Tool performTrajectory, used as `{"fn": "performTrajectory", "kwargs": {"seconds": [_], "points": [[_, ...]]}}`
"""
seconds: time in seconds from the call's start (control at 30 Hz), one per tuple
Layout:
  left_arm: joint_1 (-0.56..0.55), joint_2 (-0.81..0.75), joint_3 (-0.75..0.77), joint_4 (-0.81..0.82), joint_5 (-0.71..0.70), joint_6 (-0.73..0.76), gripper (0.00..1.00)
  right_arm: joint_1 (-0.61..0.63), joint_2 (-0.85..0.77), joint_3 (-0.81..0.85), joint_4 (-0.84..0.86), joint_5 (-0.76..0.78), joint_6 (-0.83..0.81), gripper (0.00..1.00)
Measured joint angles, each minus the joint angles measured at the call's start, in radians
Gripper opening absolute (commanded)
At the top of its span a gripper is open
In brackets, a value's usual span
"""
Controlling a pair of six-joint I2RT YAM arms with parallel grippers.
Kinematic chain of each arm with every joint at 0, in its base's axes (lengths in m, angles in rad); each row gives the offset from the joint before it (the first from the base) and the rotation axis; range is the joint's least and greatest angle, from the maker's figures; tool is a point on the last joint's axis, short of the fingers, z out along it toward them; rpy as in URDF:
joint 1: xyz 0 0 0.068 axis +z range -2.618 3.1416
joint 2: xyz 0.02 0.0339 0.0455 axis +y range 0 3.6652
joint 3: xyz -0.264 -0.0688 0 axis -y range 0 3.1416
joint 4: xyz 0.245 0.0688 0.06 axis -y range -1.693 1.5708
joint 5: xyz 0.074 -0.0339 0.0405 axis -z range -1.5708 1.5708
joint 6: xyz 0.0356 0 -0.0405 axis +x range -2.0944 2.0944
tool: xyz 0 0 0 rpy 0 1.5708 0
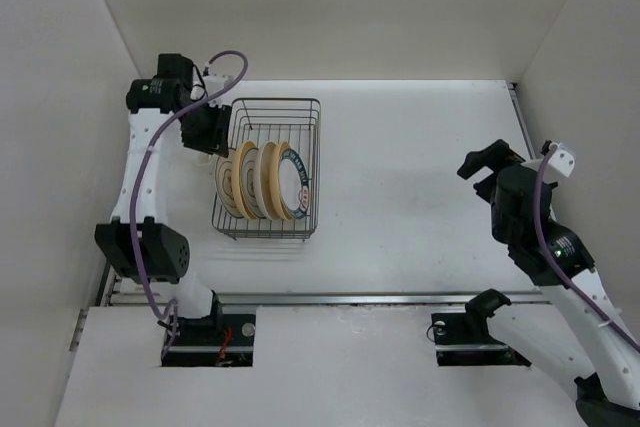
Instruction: Unload the plates from the dish rack
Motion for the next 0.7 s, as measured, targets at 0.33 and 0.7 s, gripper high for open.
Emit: {"fn": "performTrajectory", "kwargs": {"seconds": [0.33, 0.7], "points": [[-0.056, 0.096, -0.088, 0.044, -0.109, -0.05, 0.29, 0.0, 0.023, -0.044, 0.089, -0.021, -0.016, 1.0], [-0.087, 0.127, -0.141, 0.122, -0.199, -0.117, 0.28, 0.0, 0.109, -0.054, 0.13, -0.039, -0.031, 1.0]]}}
